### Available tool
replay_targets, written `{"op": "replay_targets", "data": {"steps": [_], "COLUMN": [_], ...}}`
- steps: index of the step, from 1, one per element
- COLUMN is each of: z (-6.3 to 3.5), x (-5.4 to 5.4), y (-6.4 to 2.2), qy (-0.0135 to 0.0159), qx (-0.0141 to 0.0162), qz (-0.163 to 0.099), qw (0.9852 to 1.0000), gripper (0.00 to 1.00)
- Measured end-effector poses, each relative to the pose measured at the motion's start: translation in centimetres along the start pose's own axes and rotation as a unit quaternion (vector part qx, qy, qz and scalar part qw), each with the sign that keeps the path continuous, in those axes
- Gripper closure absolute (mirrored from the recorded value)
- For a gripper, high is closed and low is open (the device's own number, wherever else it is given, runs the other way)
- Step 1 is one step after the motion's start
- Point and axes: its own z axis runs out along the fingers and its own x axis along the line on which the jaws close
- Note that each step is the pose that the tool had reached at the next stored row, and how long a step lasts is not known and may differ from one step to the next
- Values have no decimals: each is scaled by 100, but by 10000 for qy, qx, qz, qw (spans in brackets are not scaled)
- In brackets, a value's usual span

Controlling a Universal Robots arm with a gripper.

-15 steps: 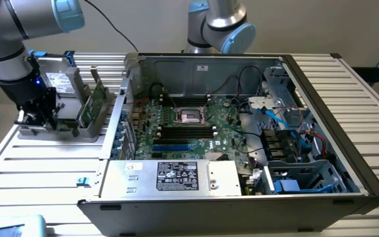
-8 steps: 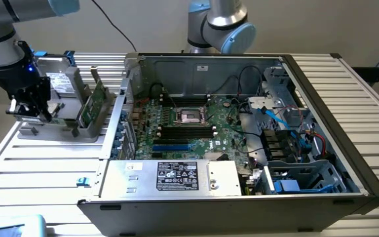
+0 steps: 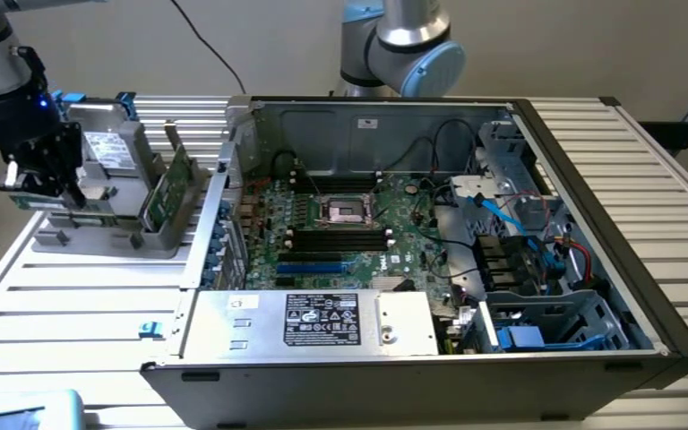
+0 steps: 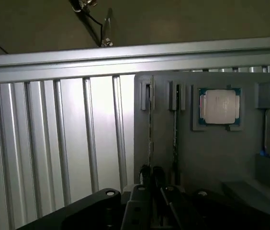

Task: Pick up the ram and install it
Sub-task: 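Pick up the ram and move it above insertion slot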

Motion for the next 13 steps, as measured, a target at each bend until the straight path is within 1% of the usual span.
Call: {"op": "replay_targets", "data": {"steps": [2, 4, 13], "z": [-60, -142, -540], "x": [-1, -2, -7], "y": [0, 1, -18], "qy": [0, 1, 3], "qx": [5, 5, 4], "qz": [-34, -58, -153], "qw": [10000, 10000, 9999], "gripper": [86, 86, 86]}}
